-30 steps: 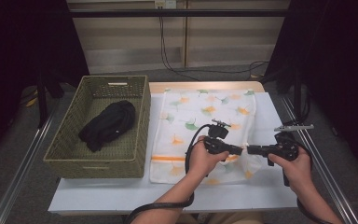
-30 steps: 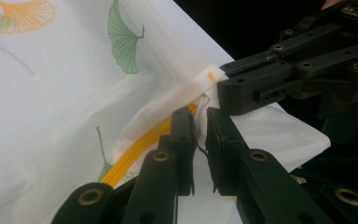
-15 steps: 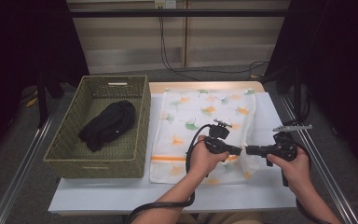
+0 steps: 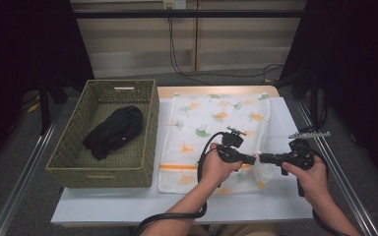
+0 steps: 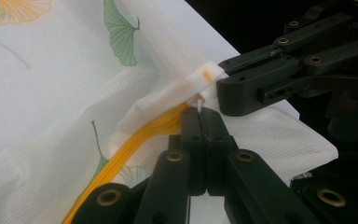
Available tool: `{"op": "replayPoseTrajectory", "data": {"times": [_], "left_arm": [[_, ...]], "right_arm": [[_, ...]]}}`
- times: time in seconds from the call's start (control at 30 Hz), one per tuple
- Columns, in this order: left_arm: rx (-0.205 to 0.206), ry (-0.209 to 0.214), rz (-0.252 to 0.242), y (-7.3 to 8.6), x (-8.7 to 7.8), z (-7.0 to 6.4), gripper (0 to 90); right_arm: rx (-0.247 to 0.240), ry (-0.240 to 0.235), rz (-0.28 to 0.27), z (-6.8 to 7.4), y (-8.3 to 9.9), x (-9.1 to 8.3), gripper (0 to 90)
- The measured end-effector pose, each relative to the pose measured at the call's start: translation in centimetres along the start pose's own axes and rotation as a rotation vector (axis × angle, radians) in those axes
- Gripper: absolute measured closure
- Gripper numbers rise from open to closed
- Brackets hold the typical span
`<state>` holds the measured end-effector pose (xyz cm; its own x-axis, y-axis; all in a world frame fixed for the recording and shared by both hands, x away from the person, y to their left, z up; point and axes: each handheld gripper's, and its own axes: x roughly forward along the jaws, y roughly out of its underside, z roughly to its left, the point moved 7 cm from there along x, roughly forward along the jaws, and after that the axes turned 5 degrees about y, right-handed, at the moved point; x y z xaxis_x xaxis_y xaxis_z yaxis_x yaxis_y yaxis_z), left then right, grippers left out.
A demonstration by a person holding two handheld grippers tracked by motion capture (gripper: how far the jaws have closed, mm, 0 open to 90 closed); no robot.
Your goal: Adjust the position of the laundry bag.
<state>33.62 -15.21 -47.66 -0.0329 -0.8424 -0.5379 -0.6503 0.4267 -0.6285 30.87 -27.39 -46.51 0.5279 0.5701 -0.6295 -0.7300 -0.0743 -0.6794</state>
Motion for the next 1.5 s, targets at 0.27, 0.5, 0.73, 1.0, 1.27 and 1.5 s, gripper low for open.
{"op": "replayPoseTrajectory", "data": {"times": [0.27, 0.5, 0.73, 1.0, 1.27, 1.5], "left_arm": [[0.029, -0.028, 0.026, -0.1, -0.1, -0.2, 89.6], [0.029, -0.019, 0.031, -0.1, 0.0, -0.1, 89.2], [0.024, -0.007, 0.037, 0.1, 0.4, -0.2, 88.3], [0.006, 0.007, 0.022, 0.1, 0.4, -0.2, 90.0], [-0.047, 0.009, 0.071, 0.1, -0.5, -0.3, 90.0], [-0.059, 0.014, 0.080, 0.2, -0.7, -0.3, 90.0]], "right_arm": [[0.003, -0.006, 0.001, 0.1, 0.0, 0.0, 86.9], [0.005, -0.009, -0.007, 0.0, 0.0, -0.1, 86.9], [0.014, -0.020, -0.006, 0.0, 0.0, -0.1, 86.9], [0.018, -0.024, -0.010, 0.0, 0.0, -0.1, 86.9], [0.023, -0.029, -0.017, 0.1, -0.1, -0.3, 87.1], [0.042, -0.034, -0.014, 0.1, 0.0, -0.3, 87.3]]}}
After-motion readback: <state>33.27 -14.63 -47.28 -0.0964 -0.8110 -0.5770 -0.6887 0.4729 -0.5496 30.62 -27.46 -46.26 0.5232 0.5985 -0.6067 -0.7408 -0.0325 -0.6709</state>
